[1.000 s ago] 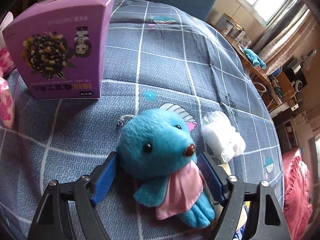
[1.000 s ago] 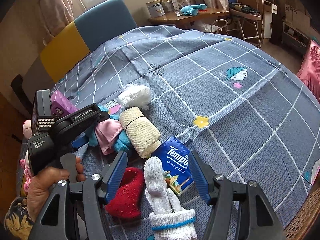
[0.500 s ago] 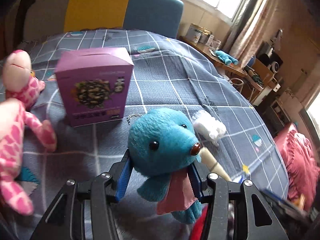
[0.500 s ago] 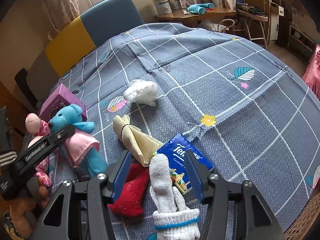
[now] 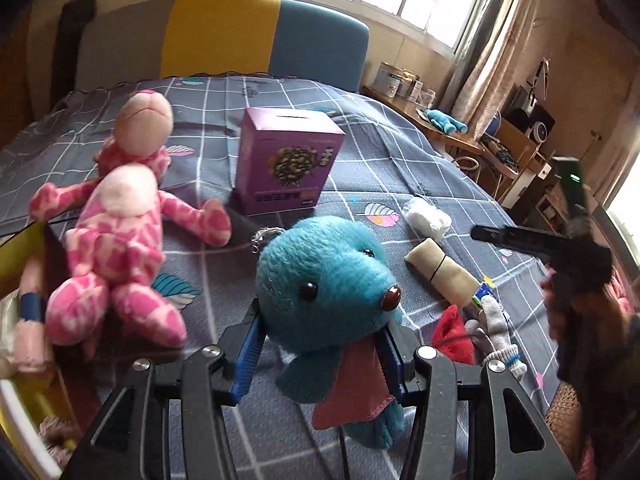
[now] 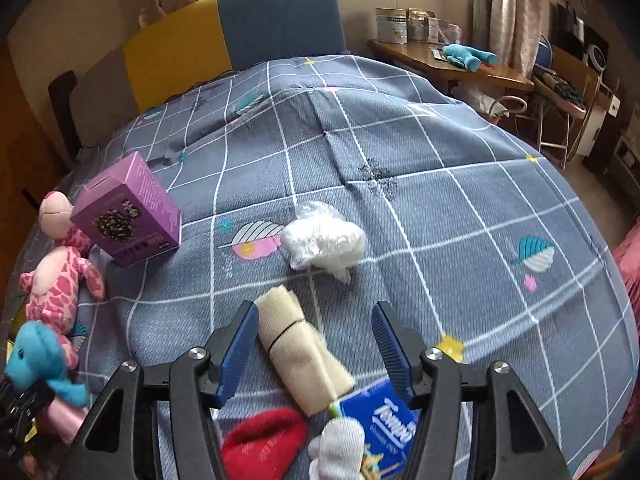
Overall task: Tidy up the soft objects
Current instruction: 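Grasp the clear plastic bag with the right tool while the left tool holds the bear, then carry the bear into the gold tray and open the left tool while the right tool holds the bag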
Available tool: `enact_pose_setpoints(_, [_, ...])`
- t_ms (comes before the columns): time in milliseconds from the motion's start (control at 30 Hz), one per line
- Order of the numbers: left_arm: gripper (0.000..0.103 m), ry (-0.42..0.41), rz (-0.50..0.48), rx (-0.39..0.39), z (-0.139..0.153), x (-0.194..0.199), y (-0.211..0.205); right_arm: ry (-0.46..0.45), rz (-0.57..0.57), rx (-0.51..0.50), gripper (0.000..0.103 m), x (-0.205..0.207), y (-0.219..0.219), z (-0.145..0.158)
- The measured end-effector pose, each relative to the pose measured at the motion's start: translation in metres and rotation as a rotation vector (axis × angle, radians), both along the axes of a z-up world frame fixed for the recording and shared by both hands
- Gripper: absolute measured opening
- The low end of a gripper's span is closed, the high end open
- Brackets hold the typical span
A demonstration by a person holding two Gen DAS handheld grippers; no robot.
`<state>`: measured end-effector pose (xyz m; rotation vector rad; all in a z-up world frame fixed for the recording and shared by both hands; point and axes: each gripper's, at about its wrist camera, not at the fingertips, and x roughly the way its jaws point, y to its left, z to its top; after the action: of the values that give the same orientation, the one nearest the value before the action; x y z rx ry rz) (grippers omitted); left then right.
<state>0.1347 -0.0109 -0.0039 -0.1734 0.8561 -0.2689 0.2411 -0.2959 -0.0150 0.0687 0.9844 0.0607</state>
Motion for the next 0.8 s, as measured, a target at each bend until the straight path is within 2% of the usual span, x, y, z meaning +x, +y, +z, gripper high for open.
enact_pose_setpoints(100, [0.052,-0.013,0.012,-0.012,0.004,-0.013,0.015,0.027,0.049,-0.090,0.061,0.033,0.011,-0.007])
enact_pose_setpoints(233, [0.052,-0.024,0.020,-0.023,0.009,-0.027,0.030,0.077,0.075,-0.160,0.062,0.068,0.018,-0.023])
enact_pose_setpoints(467, [0.052,-0.018,0.027,-0.036,0.010,-0.038,0.042,0.153,0.075,-0.203,0.064,0.103,0.027,-0.055])
enact_pose_setpoints(500, [0.052,-0.015,0.029,-0.037,0.010,-0.040,0.043,0.148,0.085,-0.202,0.056,0.104,0.029,-0.057])
enact_pose_setpoints(533, [0.052,-0.011,0.031,-0.042,0.009,-0.041,0.044,0.148,0.087,-0.211,0.052,0.105,0.031,-0.057])
enact_pose_setpoints(600, [0.052,-0.009,0.032,-0.044,0.009,-0.042,0.045,0.128,0.088,-0.223,0.032,0.102,0.033,-0.051])
enact_pose_setpoints(667, [0.053,-0.013,0.032,-0.045,0.011,-0.044,0.045,0.119,0.094,-0.221,0.026,0.098,0.035,-0.044])
enact_pose_setpoints(800, [0.052,-0.025,0.033,-0.047,0.015,-0.047,0.046,0.085,0.135,-0.219,0.021,0.084,0.043,-0.027])
